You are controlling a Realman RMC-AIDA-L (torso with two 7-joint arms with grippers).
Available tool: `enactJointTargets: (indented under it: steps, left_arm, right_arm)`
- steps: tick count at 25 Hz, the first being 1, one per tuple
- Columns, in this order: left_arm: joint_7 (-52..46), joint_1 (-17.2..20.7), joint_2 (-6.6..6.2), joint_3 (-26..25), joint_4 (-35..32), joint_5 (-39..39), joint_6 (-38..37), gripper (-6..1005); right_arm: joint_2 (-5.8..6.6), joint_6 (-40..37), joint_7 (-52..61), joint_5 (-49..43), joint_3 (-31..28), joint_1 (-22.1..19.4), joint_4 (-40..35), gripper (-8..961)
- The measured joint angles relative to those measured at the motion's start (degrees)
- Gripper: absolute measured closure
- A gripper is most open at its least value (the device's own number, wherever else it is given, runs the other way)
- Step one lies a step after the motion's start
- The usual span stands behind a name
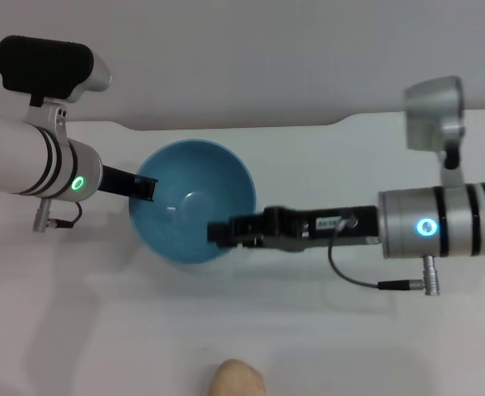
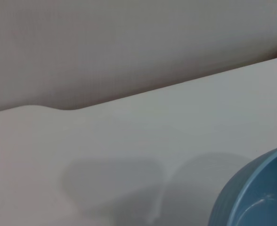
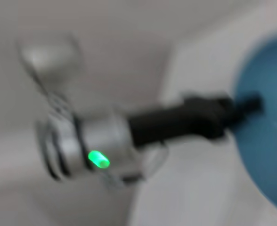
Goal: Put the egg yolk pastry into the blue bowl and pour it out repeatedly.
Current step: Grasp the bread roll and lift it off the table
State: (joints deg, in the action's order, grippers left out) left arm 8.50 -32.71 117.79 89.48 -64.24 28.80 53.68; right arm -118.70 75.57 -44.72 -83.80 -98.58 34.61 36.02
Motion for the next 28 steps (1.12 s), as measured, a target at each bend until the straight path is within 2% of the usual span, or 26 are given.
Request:
enactJointTargets:
  steps: [6,11,13,17,18,20,24,28]
  left_arm:
    - [0.69,0.15,-0.01,-0.01,-0.02,-0.04,-0.92,1001]
    - [0.75,0.04,0.02,0.40,-0.07,-0.04,-1.45,1001]
    - [0.76,0.11,0.03,0.49,-0.17,-0.03,-1.76,1001]
    - [1.36,0.23,0.04,0.58,-0.46,0.13,-1.99,1001]
    - [1.57,0.21,0.04,0.58,-0.53,0.19,-1.99,1001]
    - [1.96,0.13,0.06,0.60,-0.73,0.32,-1.98,1001]
    - [2.15,0.14,0.14,0.61,-0.74,0.41,-1.96,1001]
    - [2.21,0.33,0.16,0.61,-0.74,0.43,-2.01,1001]
  right_arm:
    - [0.43,0.83,-2.88,1.51,-0.04,0.68,-1.15,693]
    - [0.10,-3.15,-2.78,2.43,-4.46,0.54,-5.05,692]
    - [0.42,-4.41,-1.97,0.84,-5.10,0.90,-5.21,692]
    - [1.50,-0.03,2.24,-11.10,-4.17,5.68,-3.17,691]
    - [1.58,2.17,4.30,-18.12,-3.93,7.98,-1.36,691]
    - [1.38,3.51,6.27,-24.32,-3.53,9.51,0.92,630]
    - [1.08,3.95,9.29,-27.62,-3.11,10.12,3.52,508]
    - [1.00,4.13,12.93,-28.87,-1.30,10.84,4.26,468]
